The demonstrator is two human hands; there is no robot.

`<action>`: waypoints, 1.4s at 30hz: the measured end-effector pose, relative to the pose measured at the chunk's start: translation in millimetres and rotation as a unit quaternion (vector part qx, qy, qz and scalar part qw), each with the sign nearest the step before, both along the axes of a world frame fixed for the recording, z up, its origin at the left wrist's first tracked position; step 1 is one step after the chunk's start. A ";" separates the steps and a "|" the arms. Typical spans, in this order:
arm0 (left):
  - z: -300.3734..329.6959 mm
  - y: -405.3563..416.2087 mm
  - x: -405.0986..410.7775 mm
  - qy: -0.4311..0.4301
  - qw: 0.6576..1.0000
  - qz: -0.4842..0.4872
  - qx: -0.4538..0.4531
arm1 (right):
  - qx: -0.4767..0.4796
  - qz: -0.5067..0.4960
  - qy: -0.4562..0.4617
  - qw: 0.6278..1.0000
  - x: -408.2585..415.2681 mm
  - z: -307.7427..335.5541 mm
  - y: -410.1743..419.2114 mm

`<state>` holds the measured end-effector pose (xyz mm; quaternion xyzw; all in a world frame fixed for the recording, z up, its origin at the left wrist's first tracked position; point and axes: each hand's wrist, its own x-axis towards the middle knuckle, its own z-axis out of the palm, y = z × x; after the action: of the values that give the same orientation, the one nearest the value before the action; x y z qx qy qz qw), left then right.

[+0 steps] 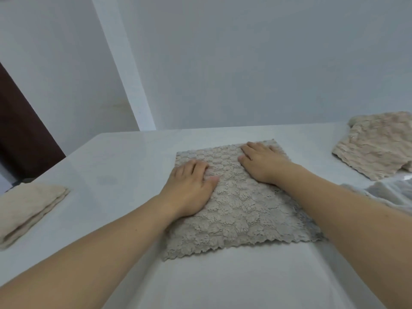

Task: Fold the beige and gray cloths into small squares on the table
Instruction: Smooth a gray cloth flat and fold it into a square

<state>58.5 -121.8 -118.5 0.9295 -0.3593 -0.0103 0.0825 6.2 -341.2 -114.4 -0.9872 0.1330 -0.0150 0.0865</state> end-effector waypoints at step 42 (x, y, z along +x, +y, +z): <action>-1.1 -13.3 66.7 0.022 0.994 0.093 0.059 | -0.011 -0.052 0.056 0.997 -14.4 0.6 -47.5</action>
<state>125.2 -135.2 -119.6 0.9617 -0.2681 -0.0438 0.0355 -8.2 -388.7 -113.8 -0.9791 0.1891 0.0346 0.0669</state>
